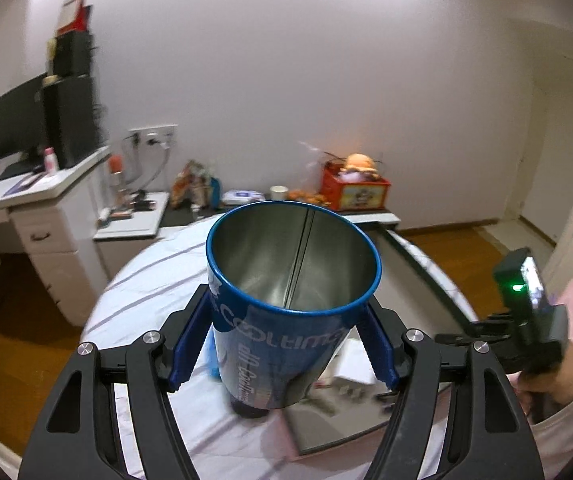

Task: Organize rigid objects
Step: 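Carry the blue tumbler into the box and open the left tool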

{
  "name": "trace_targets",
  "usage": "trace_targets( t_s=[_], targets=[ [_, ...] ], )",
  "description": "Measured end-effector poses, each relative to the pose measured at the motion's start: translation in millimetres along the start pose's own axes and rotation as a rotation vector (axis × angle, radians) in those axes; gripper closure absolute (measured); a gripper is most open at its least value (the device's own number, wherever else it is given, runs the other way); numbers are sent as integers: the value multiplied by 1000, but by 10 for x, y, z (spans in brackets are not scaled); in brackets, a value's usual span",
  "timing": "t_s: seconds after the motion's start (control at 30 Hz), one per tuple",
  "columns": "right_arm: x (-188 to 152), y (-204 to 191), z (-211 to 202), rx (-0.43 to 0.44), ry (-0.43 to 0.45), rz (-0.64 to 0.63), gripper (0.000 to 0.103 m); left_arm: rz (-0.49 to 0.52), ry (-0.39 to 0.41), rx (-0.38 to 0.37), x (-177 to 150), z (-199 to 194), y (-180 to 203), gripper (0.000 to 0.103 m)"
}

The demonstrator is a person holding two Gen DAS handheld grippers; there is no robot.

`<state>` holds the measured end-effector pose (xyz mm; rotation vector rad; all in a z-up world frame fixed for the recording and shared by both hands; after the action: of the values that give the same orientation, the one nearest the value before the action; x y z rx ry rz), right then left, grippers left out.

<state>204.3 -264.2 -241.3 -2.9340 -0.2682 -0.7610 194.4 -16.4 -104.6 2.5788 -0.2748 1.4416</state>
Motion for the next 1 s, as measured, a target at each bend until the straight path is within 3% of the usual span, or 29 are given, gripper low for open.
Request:
trace_targets(
  t_s=[0.3, 0.57, 1.0],
  targets=[
    [-11, 11, -4, 11, 13, 20, 83, 56, -37, -110, 126, 332, 754, 33],
    [-18, 23, -10, 23, 23, 37, 83, 14, -101, -138, 128, 793, 1032, 33],
    [-15, 9, -44, 46, 37, 47, 82, -19, -164, -158, -46, 1133, 1243, 32]
  ],
)
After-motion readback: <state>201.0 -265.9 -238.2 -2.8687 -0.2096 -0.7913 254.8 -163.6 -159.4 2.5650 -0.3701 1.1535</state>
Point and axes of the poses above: each gripper's, at about its wrist camera, not at the fingertips, and z roughly the way its jaws point, y to its right, x to its top, the point moved 10 cm from there along z, roughly the way its jaws point, and after that the axes turned 1 degree about z, right-handed, at the moved point
